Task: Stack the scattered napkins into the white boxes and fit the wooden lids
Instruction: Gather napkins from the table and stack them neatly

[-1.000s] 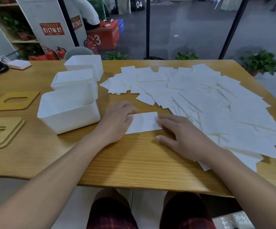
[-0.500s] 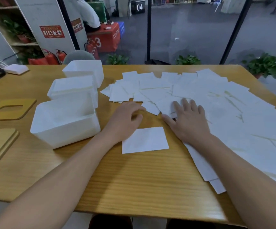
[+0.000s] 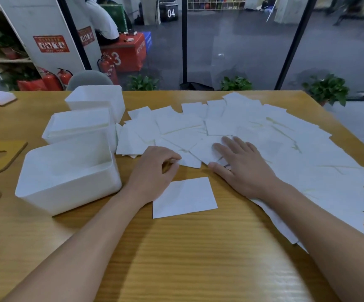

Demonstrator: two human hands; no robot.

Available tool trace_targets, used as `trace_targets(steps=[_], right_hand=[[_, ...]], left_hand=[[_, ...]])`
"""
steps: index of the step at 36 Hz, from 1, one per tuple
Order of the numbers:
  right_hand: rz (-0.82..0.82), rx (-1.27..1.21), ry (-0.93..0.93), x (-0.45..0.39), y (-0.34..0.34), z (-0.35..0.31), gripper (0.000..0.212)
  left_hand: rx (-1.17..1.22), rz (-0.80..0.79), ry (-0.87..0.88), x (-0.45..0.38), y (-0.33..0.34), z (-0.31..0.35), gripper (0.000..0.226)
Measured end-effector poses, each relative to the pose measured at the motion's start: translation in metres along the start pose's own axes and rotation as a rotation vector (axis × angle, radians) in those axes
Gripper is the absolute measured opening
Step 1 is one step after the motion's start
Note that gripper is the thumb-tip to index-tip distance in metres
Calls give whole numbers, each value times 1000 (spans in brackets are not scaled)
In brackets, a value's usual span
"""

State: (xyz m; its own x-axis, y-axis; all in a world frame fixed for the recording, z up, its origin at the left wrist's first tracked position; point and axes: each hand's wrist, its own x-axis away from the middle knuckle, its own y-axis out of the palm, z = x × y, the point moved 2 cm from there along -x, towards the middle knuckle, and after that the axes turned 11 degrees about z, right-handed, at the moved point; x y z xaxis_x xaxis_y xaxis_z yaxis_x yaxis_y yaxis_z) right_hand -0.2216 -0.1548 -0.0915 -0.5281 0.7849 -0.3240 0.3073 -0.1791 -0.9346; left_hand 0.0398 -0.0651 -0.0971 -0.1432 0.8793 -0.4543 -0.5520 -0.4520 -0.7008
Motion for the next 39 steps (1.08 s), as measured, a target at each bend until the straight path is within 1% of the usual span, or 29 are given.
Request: trace_targets(steps=[5, 9, 14, 17, 20, 23, 27, 29, 31, 33, 35, 36, 37, 39], right_hand=[[-35, -3, -4, -7, -1, 9, 85], [-40, -6, 25, -11, 1, 2, 89], [-61, -41, -114, -18, -1, -40, 85], [-89, -47, -163, -25, 3, -61, 89], [-85, -21, -170, -32, 12, -67, 93], [-55, -3, -164, -34, 22, -64, 91], [-23, -55, -153, -34, 25, -63, 84], [11, -87, -159, -33, 21, -63, 78], [56, -147, -168, -29, 13, -62, 66], [111, -258, -192, -22, 2, -60, 50], [192, -368, -211, -12, -9, -57, 36], [235, -433, -193, -7, -15, -56, 27], [272, -506, -159, -4, -20, -56, 17], [326, -633, -80, 0, -29, -55, 4]], left_hand=[[2, -28, -6, 2, -3, 2, 18], [-5, -28, 29, 1, -1, 4, 18], [-22, -18, 68, -3, 0, 8, 19], [-26, 7, 62, -6, -1, 4, 20], [-17, 33, 20, -7, -5, -2, 17], [-1, 39, -15, -7, -8, -5, 16], [14, 50, -5, -7, -6, -3, 14], [39, 77, -5, -7, -6, -1, 15], [70, 132, -9, -8, -7, -1, 19], [79, 173, -19, -10, -9, -2, 33], [67, 158, -31, -10, -9, -3, 49], [55, 131, -34, -10, -9, -2, 53], [42, 107, -31, -10, -7, -3, 51], [33, 88, 5, -10, -5, -5, 32]])
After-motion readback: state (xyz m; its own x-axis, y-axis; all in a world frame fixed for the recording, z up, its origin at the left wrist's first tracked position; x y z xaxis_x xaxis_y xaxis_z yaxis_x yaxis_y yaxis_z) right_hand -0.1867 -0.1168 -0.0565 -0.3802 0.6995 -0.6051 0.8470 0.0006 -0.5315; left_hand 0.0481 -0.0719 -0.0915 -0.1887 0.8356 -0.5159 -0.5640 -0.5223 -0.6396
